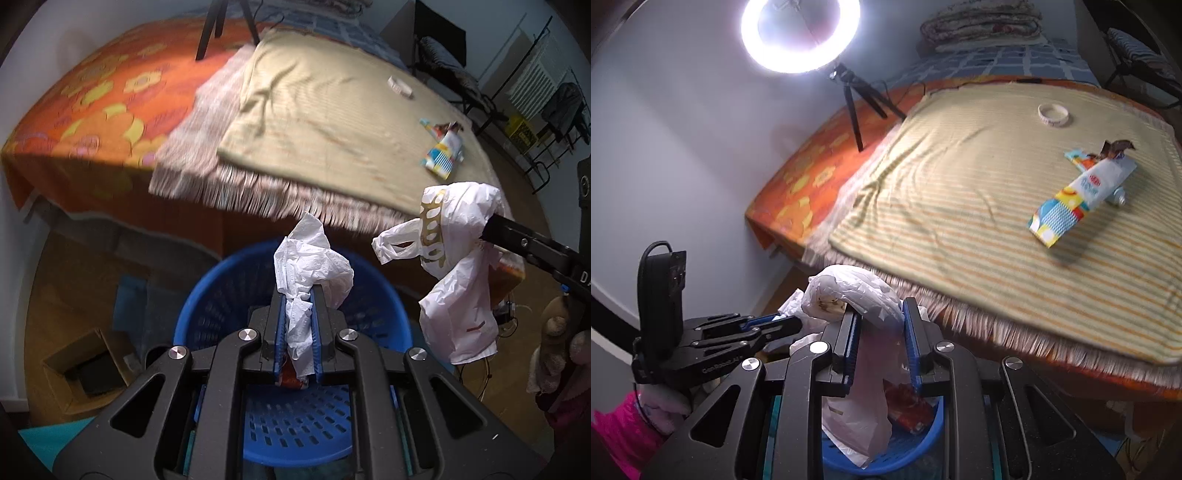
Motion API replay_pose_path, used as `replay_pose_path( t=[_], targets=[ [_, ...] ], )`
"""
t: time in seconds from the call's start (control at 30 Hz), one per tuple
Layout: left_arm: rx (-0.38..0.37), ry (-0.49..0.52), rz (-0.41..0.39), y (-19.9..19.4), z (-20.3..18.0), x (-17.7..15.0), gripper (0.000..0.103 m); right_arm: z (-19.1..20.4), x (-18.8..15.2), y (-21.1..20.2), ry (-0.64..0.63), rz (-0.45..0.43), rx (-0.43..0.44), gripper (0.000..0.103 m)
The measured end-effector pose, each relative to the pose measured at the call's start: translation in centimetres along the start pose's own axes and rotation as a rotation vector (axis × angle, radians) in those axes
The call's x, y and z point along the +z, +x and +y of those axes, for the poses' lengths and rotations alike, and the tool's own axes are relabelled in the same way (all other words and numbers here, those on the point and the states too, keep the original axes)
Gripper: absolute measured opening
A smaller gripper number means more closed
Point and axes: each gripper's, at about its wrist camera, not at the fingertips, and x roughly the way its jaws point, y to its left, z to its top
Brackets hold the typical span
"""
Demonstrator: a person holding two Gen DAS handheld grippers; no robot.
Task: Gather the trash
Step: 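Carry the tissue and plastic bag over the blue basket with both tools, then open both tools to drop the tissue and bag into the basket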
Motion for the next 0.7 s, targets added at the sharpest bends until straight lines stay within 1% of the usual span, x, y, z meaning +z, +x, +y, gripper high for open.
replay_pose_path(
  t=[0.27,0.4,0.7],
  targets=[
    [0.031,-0.009,0.068,2.0,0.4,-2.4,0.010,0.5,-1.6,2.1,-0.003,0.061,-0.009,0.021],
    [0.052,-0.004,0.086,2.7,0.6,-2.9,0.010,0.6,-2.2,2.9,-0.006,0.077,-0.020,0.022],
    [0.074,0.000,0.120,3.8,0.4,-3.5,0.011,0.3,-3.3,4.2,0.006,0.109,-0.037,0.022]
  ],
)
